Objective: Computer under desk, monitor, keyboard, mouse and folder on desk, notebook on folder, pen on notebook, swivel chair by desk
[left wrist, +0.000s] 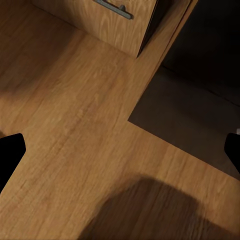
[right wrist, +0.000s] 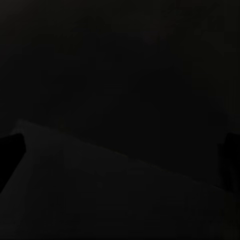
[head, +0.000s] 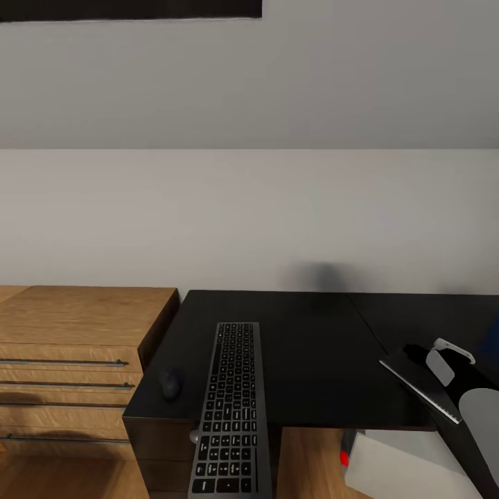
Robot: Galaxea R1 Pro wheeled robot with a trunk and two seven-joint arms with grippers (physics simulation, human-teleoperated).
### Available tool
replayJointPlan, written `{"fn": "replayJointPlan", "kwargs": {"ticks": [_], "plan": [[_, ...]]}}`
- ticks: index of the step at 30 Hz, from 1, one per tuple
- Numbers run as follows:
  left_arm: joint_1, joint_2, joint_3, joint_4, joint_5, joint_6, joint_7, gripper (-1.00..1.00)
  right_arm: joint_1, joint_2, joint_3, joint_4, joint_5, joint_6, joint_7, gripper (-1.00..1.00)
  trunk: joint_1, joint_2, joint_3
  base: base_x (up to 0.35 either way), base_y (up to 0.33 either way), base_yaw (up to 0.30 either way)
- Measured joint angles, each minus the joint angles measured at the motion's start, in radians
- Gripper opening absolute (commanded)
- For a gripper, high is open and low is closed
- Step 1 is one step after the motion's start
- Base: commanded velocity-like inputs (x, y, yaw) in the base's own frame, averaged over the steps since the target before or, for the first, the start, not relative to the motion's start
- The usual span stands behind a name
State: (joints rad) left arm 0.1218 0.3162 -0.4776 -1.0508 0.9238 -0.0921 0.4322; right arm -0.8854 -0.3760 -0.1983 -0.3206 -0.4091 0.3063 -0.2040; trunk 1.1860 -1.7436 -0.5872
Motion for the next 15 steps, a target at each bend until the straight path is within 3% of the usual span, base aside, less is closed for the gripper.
{"fn": "replayJointPlan", "kwargs": {"ticks": [9, 15], "plan": [[0.000, 0.000, -0.001, 0.000, 0.000, 0.000, -0.001, 1.00, 0.000, 0.002, -0.001, -0.002, -0.009, -0.001, 0.002, 1.00, 0.000, 0.000, 0.000, -0.162, 0.034, 0.000], [0.000, 0.000, -0.001, 0.000, 0.000, 0.000, -0.001, 1.00, 0.000, 0.002, -0.001, -0.002, -0.005, -0.001, 0.001, 1.00, 0.000, 0.000, 0.000, -0.062, 0.025, 0.000]]}}
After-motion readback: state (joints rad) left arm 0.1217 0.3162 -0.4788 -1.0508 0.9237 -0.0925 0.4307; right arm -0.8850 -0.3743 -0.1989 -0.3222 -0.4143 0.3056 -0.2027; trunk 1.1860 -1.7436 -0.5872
